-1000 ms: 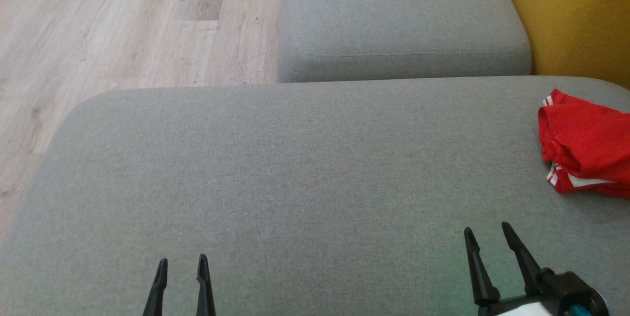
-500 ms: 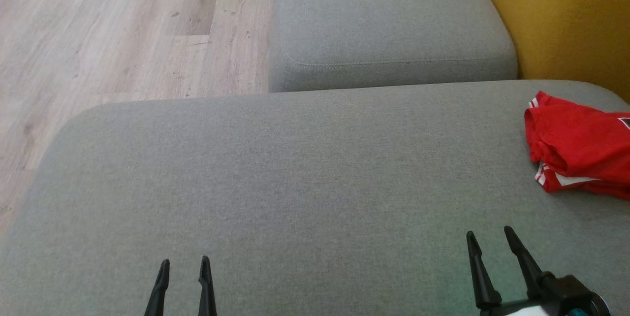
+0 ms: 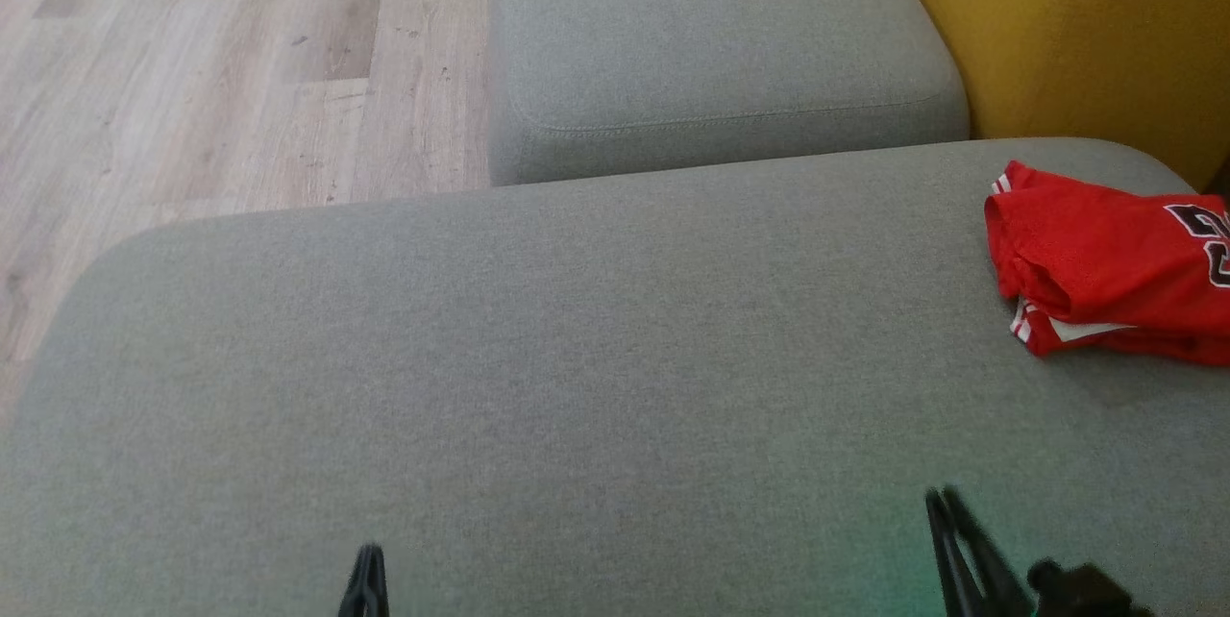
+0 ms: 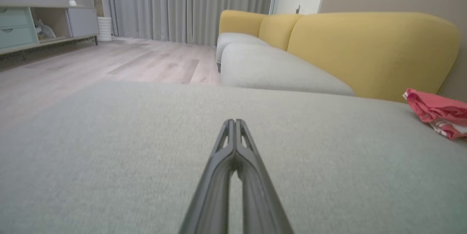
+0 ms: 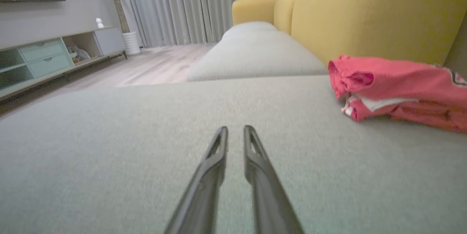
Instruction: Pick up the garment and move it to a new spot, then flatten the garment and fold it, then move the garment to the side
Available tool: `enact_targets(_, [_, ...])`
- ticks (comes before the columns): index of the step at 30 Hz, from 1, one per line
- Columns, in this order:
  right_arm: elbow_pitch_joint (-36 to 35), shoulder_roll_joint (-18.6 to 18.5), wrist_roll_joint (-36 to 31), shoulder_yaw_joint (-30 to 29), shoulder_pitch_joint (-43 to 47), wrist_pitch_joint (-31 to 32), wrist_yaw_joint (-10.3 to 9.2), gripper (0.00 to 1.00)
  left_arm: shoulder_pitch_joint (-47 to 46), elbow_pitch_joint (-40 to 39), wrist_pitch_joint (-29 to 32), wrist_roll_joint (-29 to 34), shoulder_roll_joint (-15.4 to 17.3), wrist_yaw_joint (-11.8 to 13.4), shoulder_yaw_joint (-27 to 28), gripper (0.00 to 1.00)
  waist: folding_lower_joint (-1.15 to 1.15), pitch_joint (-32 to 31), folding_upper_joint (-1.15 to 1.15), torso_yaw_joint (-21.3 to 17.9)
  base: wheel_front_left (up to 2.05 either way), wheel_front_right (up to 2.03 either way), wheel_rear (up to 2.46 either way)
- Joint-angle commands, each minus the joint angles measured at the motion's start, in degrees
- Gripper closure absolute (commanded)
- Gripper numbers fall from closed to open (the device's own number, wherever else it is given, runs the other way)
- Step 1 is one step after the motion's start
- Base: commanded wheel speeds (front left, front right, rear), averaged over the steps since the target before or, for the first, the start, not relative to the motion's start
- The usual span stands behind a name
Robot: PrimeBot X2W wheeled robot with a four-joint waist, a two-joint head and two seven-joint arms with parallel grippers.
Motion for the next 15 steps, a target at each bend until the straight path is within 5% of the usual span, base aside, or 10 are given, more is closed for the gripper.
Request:
enact_targets(1, [0.47, 0.0, 0.19, 0.02, 0.2, 0.01, 0.0, 1.0, 0.13, 0.49, 0.03, -0.17, 0.0, -0.02, -0.05, 1.0, 0.0, 0.02, 0.0, -0.01, 0.0, 0.0, 0.0])
enact_targets(15, [1.7, -0.53, 9.78, -0.38, -1.18, 1.6, 0.0, 1.0, -1.96, 2.45, 1.68, -8.86, 0.47, -0.97, 0.97, 1.0, 0.0, 0.86, 0.0, 0.11, 0.0, 0.0, 0.0])
